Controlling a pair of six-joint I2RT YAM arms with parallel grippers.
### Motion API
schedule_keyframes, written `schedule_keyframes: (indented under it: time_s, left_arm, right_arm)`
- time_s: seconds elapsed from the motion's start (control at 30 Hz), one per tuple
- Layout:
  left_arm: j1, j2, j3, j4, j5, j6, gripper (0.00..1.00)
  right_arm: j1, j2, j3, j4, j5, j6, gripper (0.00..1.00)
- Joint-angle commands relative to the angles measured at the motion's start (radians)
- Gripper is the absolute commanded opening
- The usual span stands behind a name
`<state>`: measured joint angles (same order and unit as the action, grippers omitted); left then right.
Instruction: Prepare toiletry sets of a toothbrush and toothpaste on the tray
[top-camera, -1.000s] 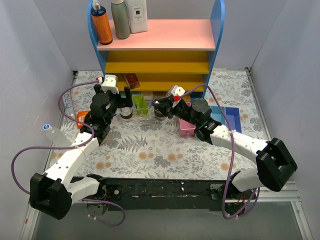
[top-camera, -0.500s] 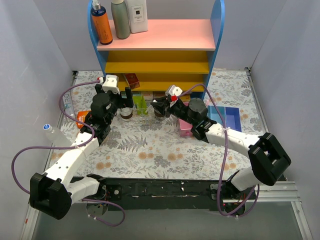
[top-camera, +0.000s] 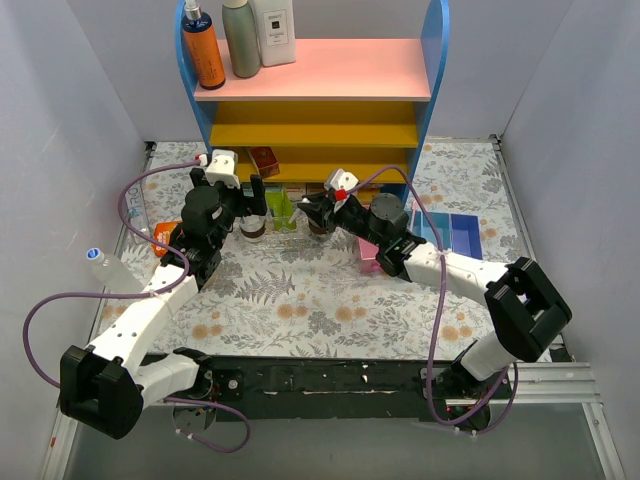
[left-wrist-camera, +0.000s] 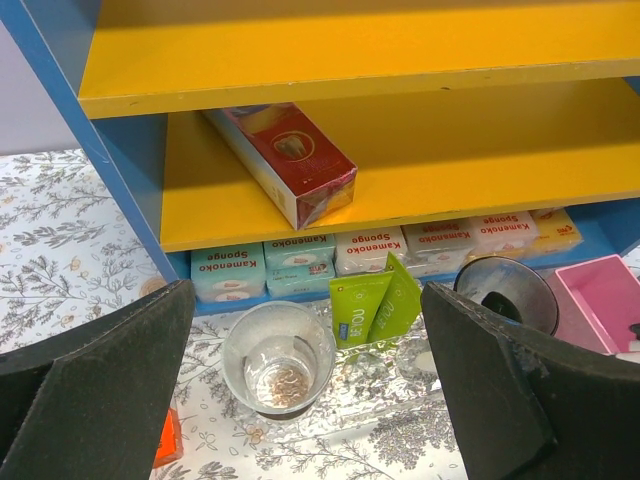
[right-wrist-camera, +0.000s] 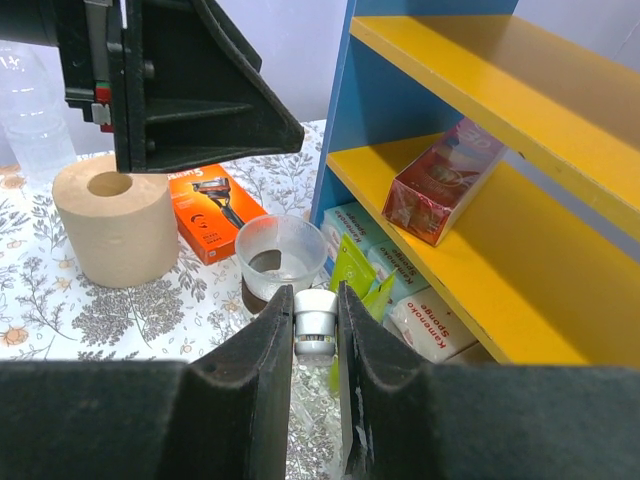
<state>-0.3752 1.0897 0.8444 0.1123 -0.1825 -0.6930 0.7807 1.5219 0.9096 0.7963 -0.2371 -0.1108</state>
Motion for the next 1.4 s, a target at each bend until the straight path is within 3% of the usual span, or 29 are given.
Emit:
schedule_keyframes:
  time_s: [0.0,1.37]
  left_arm:
    - [-0.005,-0.011,-0.01,0.015,0.003,0.018,0.98]
    - [-0.019,0.007,-0.013,0.018,0.003,0.036,0.98]
  right_arm:
    - [0.006,0.024,0.055,0.063,0.007,-0.017,0.01]
    - [0.029,0.173,0.037,0.192,0.084,-0.05,0.01]
